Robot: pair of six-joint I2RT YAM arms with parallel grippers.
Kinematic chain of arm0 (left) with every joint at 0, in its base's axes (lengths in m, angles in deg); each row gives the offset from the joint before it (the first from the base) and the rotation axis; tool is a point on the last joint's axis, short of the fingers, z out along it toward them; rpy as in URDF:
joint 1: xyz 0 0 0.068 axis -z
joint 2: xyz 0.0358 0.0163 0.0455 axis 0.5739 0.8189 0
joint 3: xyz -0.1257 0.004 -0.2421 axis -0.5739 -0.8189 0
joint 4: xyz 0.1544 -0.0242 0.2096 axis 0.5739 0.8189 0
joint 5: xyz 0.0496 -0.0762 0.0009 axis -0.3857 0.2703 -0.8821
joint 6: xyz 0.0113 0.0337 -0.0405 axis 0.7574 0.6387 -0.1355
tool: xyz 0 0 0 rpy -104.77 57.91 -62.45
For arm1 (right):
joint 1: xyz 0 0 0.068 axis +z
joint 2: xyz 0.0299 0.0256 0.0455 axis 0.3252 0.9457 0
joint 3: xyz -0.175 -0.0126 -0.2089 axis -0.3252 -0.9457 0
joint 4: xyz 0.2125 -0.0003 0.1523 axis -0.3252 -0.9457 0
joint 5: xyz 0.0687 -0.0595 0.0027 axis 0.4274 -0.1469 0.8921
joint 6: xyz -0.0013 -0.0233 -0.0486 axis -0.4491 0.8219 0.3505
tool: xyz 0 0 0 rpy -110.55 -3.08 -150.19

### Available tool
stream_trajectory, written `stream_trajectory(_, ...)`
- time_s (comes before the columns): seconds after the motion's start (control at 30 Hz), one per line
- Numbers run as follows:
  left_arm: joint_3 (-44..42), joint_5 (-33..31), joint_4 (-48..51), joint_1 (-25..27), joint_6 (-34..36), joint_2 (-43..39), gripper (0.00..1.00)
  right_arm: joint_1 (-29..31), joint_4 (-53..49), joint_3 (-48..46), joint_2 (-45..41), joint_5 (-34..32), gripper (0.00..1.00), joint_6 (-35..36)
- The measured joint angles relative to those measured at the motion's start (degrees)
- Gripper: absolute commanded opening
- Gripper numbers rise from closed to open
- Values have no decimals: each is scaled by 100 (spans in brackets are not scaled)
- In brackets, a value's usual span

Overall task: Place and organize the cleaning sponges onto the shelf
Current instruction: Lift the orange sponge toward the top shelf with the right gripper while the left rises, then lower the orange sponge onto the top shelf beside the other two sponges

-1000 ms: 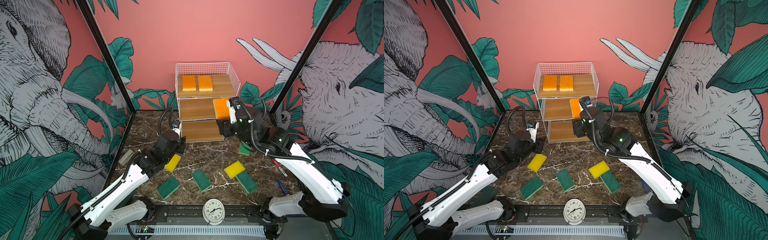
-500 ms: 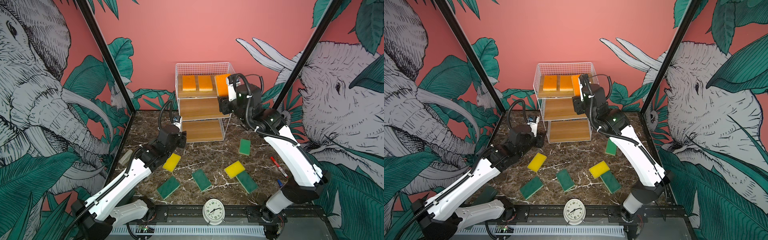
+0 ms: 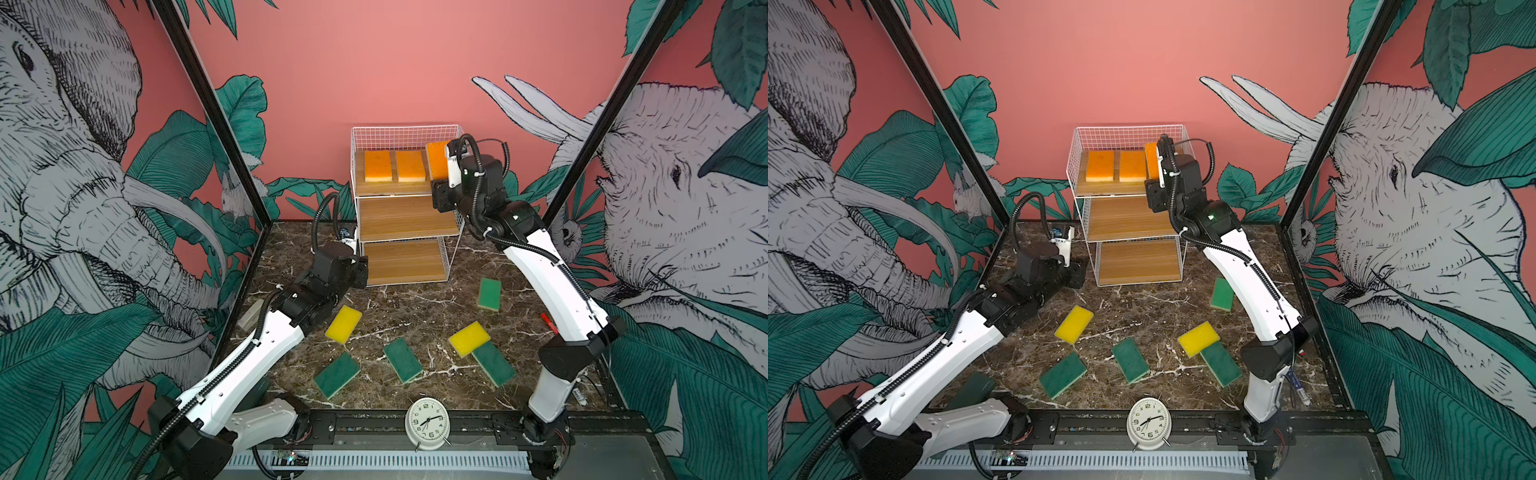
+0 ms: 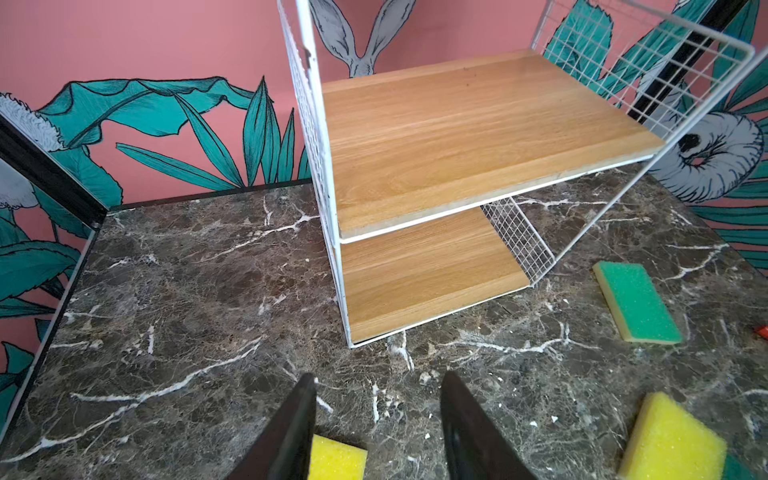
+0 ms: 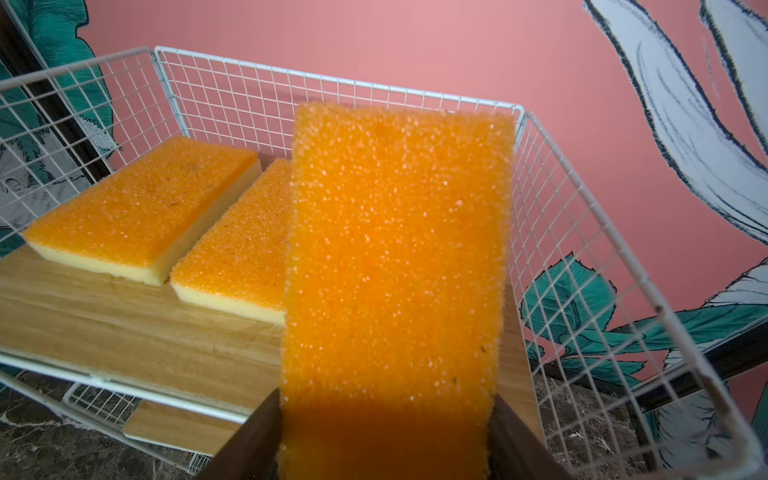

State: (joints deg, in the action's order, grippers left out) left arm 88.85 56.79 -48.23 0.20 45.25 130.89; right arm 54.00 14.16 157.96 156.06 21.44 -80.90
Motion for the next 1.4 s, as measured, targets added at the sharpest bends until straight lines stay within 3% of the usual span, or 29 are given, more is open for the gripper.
stream_trajectory(0.9,-367,396,-256,-356,-238,129,49,-280,144,713,717,17,69,-354)
stream_trajectory(1.4,-417,479,-256,-431,-308,129,50,-284,17,833,817,-66,81,-498)
